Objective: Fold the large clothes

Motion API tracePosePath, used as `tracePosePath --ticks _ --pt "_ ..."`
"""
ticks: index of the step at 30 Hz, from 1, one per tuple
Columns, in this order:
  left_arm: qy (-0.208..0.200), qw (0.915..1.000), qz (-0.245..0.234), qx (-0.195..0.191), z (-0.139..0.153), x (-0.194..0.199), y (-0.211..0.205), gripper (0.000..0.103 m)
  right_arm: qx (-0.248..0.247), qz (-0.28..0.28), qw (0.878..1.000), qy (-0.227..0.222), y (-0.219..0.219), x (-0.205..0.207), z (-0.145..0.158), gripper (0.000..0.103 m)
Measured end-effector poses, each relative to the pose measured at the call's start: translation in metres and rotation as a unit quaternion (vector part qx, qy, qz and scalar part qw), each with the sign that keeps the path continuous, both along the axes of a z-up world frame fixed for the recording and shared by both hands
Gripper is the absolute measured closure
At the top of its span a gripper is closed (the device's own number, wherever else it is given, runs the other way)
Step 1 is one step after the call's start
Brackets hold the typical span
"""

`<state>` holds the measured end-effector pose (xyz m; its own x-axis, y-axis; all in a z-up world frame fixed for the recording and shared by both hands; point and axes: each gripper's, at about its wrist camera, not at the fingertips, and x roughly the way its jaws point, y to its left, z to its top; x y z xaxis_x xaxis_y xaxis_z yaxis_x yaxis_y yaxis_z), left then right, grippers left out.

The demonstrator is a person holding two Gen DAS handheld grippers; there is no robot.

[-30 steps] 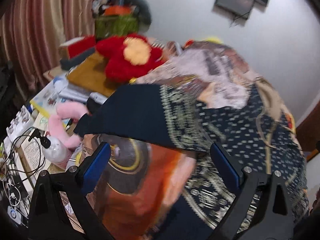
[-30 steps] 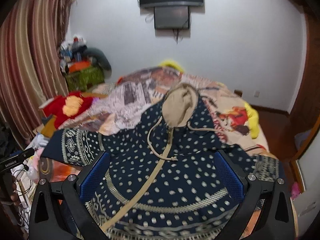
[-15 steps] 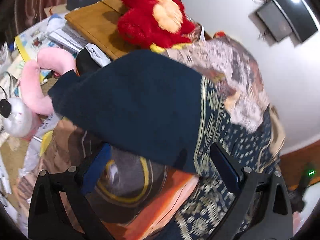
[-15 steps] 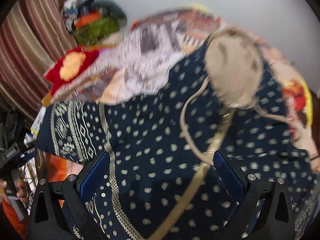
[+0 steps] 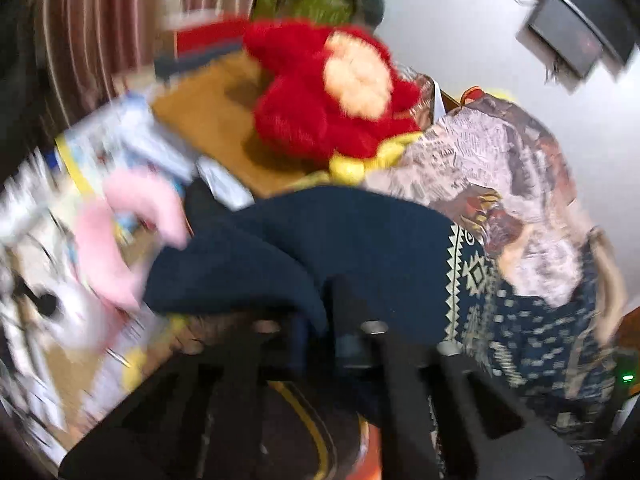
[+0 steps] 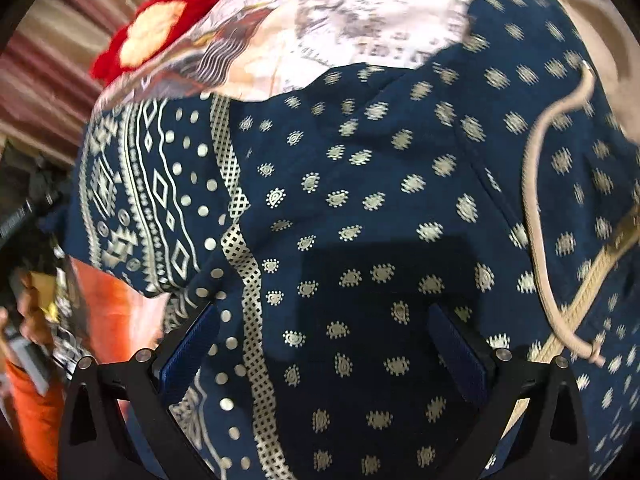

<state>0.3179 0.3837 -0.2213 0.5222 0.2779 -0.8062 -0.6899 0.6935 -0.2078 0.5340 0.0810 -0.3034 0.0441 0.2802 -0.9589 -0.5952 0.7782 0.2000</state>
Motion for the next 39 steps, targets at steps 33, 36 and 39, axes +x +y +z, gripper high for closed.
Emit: tracePosePath --ticks 33,36,39 --pt "0.049 0.8804 -0.472 0.003 0.013 0.095 -0.385 0.098 0.030 -0.139 0.986 -0.089 -0.263 -0.051 0.126 0.000" --pt "0.060 0.8681 -0.493 0.006 0.011 0.079 -0.384 0.091 0.030 -0.137 0.986 -0.088 -0.262 -0.058 0.123 0.000" --pt "0.046 0.8734 -0.485 0.003 0.023 0.061 -0.362 0.065 0.034 -0.125 0.987 -0.093 -0.251 -0.060 0.122 0.000"
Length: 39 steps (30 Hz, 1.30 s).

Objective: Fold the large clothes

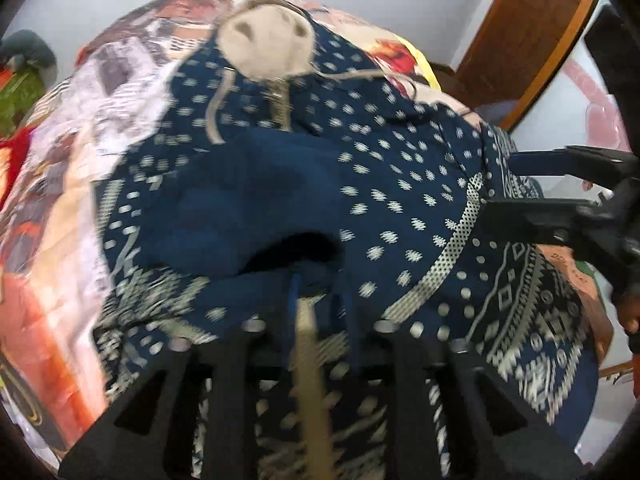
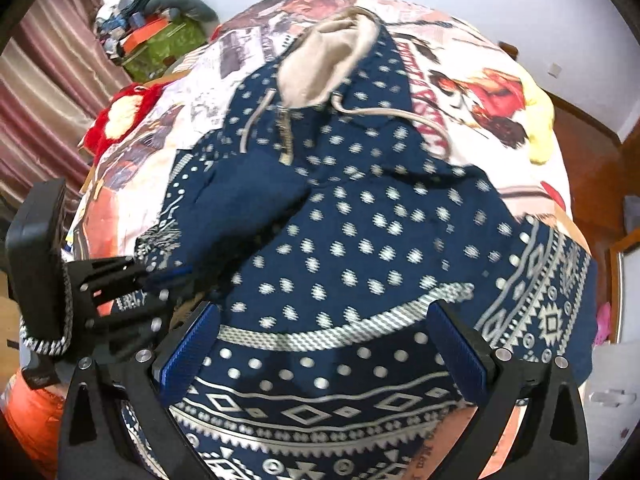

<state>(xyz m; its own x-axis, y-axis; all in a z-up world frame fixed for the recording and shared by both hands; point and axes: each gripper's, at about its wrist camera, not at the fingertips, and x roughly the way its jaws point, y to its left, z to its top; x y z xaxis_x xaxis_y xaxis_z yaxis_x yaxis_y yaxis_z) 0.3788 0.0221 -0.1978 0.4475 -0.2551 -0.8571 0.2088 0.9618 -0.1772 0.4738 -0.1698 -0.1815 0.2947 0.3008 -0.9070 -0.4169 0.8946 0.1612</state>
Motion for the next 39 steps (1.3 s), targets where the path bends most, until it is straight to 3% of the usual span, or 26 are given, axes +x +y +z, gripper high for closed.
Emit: tracePosePath --ticks 2,3,7,12,19,23,26,28,29,32,35,39 --pt "-0.025 0.9994 0.023 -0.005 0.012 -0.014 0.027 0.050 0.001 0.013 1.000 -0.008 0.015 -0.001 0.004 0.000" --pt "-0.039 0.9985 0.040 0.000 0.017 -0.020 0.041 0.047 0.001 0.019 1.000 -0.012 0.022 -0.001 0.005 0.000" --pt "-0.059 0.9910 0.110 0.049 0.018 -0.037 0.099 0.045 -0.013 0.057 0.998 -0.034 0.063 -0.001 0.006 0.000" --pt "-0.022 0.9839 0.157 0.083 -0.013 -0.050 0.157 0.045 -0.042 0.105 0.993 -0.038 0.121 0.003 -0.014 0.000" --pt "0.035 0.9843 0.159 0.068 -0.074 -0.046 0.178 0.045 -0.078 0.159 0.983 -0.044 0.192 0.016 -0.053 0.002" --pt "0.050 0.9842 0.162 0.051 -0.095 -0.034 0.181 0.045 -0.097 0.177 0.979 -0.028 0.223 0.027 -0.079 0.019" --pt "0.033 0.9856 0.161 0.038 -0.097 -0.027 0.180 0.045 -0.120 0.188 0.975 -0.023 0.238 0.031 -0.102 0.032" --pt "0.028 0.9861 0.159 0.039 -0.099 -0.022 0.176 0.045 -0.131 0.191 0.972 -0.036 0.243 0.031 -0.112 0.034" --pt "0.024 0.9859 0.159 0.044 -0.100 -0.020 0.174 0.045 -0.129 0.195 0.971 -0.051 0.244 0.030 -0.112 0.038" --pt "0.013 0.9853 0.160 0.059 -0.101 -0.018 0.167 0.045 -0.139 0.193 0.968 -0.079 0.245 0.029 -0.110 0.067" --pt "0.009 0.9839 0.167 0.061 -0.102 -0.016 0.165 0.045 -0.127 0.185 0.971 -0.083 0.241 0.031 -0.107 0.090" --pt "0.009 0.9823 0.178 0.057 -0.102 -0.012 0.168 0.046 -0.093 0.149 0.978 -0.109 0.221 0.033 -0.082 0.093"
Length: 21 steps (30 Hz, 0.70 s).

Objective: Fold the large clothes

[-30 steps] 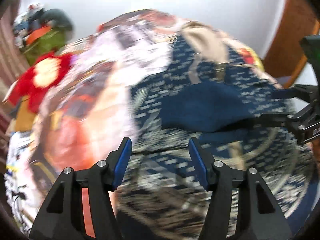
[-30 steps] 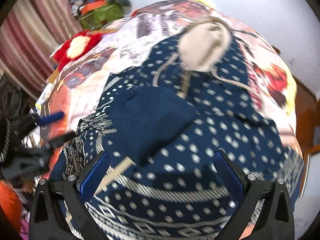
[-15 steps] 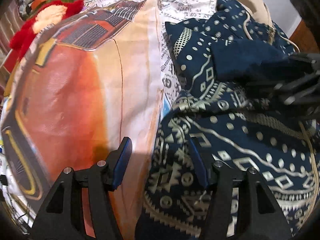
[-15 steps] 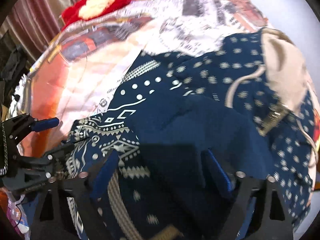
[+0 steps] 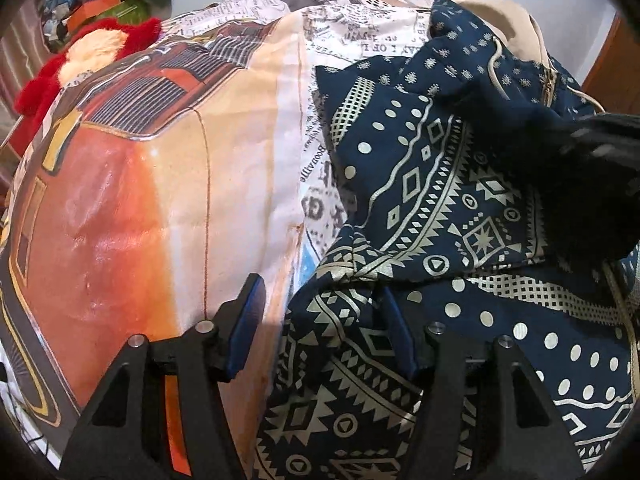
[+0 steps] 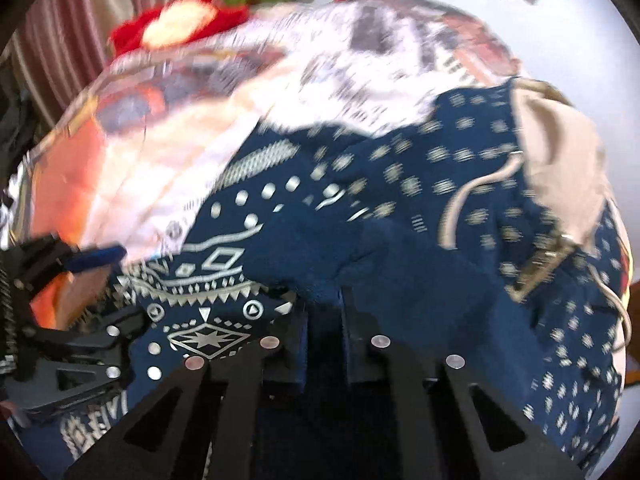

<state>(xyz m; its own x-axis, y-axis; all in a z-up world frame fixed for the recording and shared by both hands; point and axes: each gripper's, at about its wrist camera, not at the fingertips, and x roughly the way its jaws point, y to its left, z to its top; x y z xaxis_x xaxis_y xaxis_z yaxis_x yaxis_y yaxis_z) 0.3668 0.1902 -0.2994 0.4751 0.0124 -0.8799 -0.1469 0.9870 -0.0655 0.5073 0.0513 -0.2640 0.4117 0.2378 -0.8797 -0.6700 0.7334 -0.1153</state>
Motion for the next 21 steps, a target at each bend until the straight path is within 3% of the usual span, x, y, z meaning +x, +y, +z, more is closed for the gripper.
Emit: tracePosePath --ticks 6,12,17,21 --pt "-0.027 0.9974 0.059 0.030 0.017 0.003 0.011 0.046 0.069 -0.050 0.995 -0.052 -0.057 -0.009 0.063 0.094" --pt "-0.031 0.9912 0.111 0.064 0.021 0.000 0.010 0.046 0.113 -0.118 0.984 -0.073 -0.133 -0.013 0.103 0.094" --pt "-0.015 0.9876 0.112 0.109 0.009 0.002 0.002 0.046 0.112 -0.172 0.977 -0.057 -0.197 -0.017 0.099 0.094" --pt "-0.003 0.9844 0.104 0.142 0.005 0.003 -0.003 0.044 0.093 -0.214 0.972 -0.028 -0.238 -0.016 0.077 0.094"
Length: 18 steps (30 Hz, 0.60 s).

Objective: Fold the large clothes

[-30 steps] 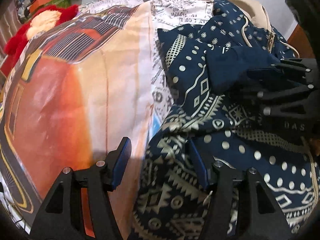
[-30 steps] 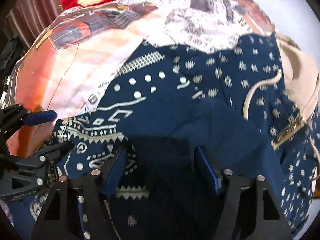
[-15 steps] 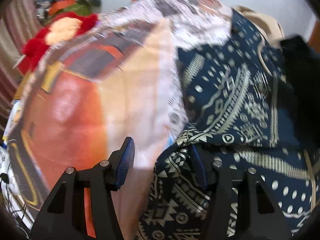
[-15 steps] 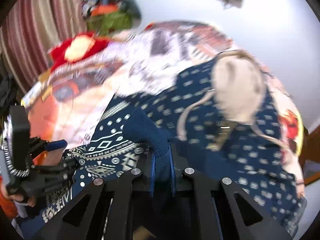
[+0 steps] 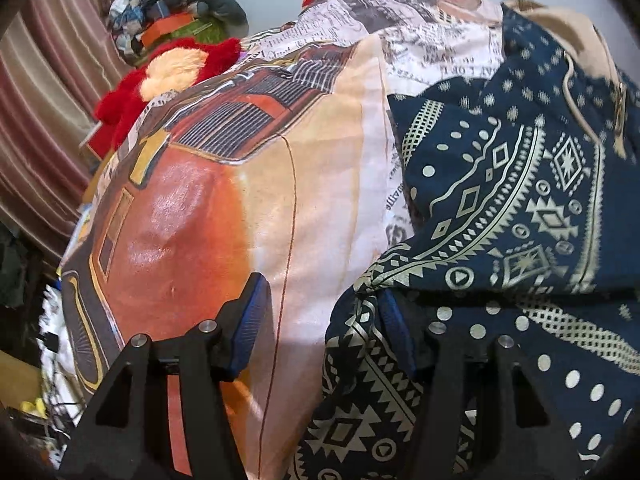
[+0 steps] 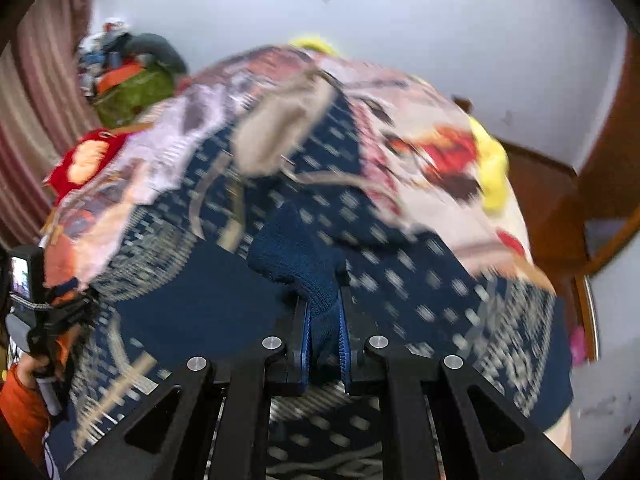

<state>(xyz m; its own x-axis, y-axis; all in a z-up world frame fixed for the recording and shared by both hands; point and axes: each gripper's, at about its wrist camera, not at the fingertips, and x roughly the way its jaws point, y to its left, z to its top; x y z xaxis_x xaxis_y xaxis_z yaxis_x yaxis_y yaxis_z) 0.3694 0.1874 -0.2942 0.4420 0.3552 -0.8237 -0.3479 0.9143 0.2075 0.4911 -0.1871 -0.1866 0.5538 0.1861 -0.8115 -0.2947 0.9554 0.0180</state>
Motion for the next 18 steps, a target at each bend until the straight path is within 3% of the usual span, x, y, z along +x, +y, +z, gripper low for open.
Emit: tracePosePath --ticks 11,14,18 --pt "0.017 0.9992 -0.023 0.027 -0.008 0.001 -0.005 0.041 -0.024 -0.045 0.992 0.113 -0.051 0.016 -0.053 0.093" --pt "0.021 0.9990 -0.031 0.026 -0.008 0.002 -0.005 0.040 -0.079 -0.012 0.992 0.102 -0.039 0.012 -0.052 0.093" --pt "0.024 0.9988 -0.038 0.016 -0.007 0.001 -0.003 0.040 -0.125 -0.002 0.988 0.087 -0.032 0.002 -0.050 0.081"
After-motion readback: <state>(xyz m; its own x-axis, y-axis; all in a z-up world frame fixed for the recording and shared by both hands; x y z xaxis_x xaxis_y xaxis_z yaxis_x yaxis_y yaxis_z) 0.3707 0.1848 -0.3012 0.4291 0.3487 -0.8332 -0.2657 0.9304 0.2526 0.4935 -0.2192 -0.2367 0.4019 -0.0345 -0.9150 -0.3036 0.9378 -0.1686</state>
